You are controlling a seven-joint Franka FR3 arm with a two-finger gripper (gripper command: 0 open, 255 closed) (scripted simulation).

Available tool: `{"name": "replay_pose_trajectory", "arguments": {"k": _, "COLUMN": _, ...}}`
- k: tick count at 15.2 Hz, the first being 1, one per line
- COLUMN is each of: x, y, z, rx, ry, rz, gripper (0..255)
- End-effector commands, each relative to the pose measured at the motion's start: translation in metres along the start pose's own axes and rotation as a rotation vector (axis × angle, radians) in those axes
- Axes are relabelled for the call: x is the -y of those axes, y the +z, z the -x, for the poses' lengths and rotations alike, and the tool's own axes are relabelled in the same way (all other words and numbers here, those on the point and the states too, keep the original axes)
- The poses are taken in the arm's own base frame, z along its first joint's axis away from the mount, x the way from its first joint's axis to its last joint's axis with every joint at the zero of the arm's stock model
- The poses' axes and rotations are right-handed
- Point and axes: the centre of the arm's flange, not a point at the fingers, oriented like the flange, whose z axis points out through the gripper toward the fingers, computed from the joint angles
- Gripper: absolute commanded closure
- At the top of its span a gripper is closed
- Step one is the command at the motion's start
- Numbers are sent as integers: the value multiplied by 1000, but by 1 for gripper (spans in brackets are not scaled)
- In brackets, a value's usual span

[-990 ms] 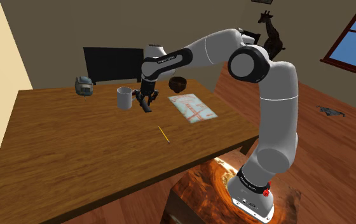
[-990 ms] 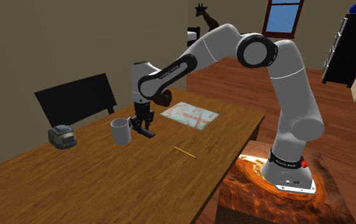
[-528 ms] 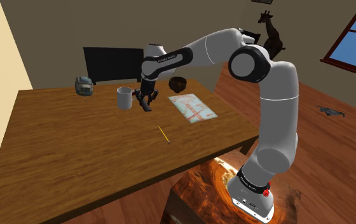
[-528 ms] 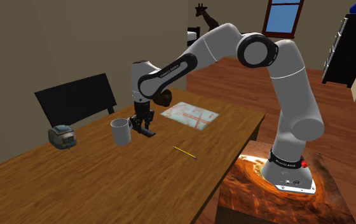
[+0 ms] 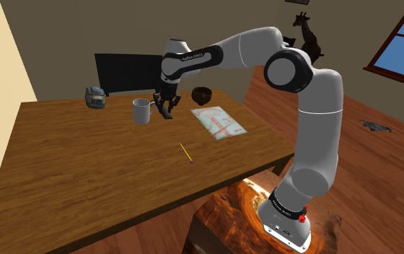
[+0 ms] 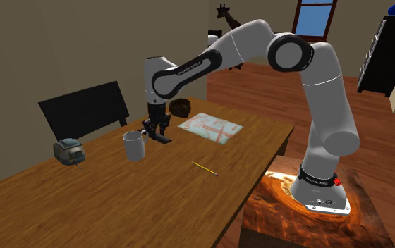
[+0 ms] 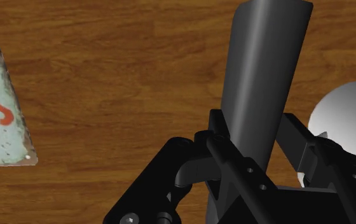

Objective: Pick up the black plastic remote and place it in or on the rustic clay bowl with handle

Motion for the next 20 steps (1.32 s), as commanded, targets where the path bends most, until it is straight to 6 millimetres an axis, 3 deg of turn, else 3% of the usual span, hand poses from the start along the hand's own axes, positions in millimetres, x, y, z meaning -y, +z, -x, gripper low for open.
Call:
{"name": "replay_pose_trajectory", "arguments": {"k": 1, "x": 2, "y": -11, "z": 1, "rx": 0, "ry": 0, "rz": 0, "gripper": 255}}
{"name": "replay_pose_trajectory", "arguments": {"k": 20, "x": 10, "y": -110, "z": 2, "rx": 0, "ry": 0, "rz": 0, "gripper": 255}}
